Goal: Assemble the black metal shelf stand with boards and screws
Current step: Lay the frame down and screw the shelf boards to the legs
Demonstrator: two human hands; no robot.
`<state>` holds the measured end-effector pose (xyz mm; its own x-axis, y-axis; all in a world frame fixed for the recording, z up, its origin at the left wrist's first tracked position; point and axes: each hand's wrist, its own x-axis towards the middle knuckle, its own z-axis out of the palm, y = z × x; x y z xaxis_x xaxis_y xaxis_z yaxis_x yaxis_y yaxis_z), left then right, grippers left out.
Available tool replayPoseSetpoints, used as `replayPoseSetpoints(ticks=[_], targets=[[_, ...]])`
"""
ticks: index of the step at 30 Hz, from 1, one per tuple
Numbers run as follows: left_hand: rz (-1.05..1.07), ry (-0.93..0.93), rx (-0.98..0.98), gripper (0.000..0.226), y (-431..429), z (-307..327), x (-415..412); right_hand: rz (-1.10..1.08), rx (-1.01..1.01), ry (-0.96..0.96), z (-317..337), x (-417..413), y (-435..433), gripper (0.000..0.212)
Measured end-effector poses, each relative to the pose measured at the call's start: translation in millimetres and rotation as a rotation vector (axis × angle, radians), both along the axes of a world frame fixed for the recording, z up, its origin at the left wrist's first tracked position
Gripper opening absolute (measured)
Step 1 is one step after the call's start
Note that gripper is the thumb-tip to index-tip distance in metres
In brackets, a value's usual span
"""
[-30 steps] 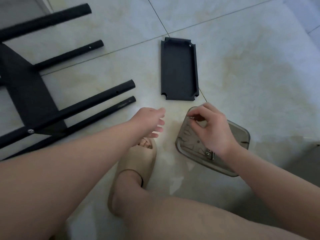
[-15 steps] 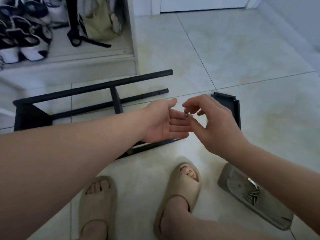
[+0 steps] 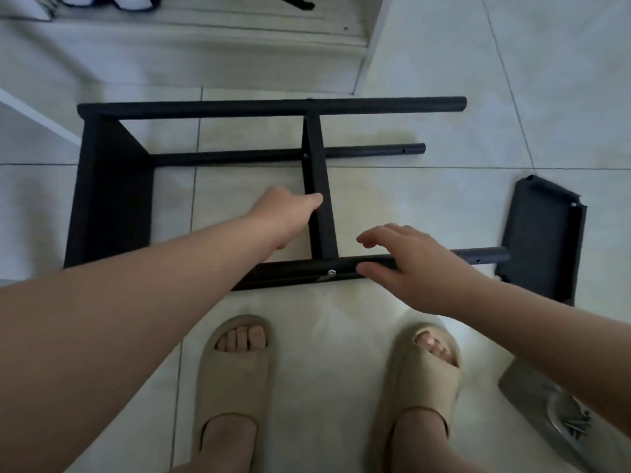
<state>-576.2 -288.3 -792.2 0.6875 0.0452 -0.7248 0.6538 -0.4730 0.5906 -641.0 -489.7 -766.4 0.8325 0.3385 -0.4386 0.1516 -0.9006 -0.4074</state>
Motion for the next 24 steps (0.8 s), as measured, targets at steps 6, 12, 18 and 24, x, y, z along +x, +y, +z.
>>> replayPoseSetpoints(ticks=[6, 12, 18, 24], targets=[[-0.244, -0.042, -0.029, 0.058, 3.7, -45.1, -4.3, 0.084, -0.008, 0.051, -38.1, 8.1, 15.1, 0.062], [-0.365, -0.131, -0.015, 0.052, 2.2, -52.2, -5.4, 0.026, 0.031, -0.025, -54.2, 11.1, 19.8, 0.051], [-0.444, -0.022, -0.074, 0.052, 6.6, -50.0, -21.9, 0.082, 0.014, 0.022, -56.5, -11.5, 21.5, 0.048], [-0.493, 0.049, -0.174, 0.060, 8.0, -53.1, -45.8, 0.031, 0.014, -0.098, -67.3, -44.7, 13.6, 0.074]])
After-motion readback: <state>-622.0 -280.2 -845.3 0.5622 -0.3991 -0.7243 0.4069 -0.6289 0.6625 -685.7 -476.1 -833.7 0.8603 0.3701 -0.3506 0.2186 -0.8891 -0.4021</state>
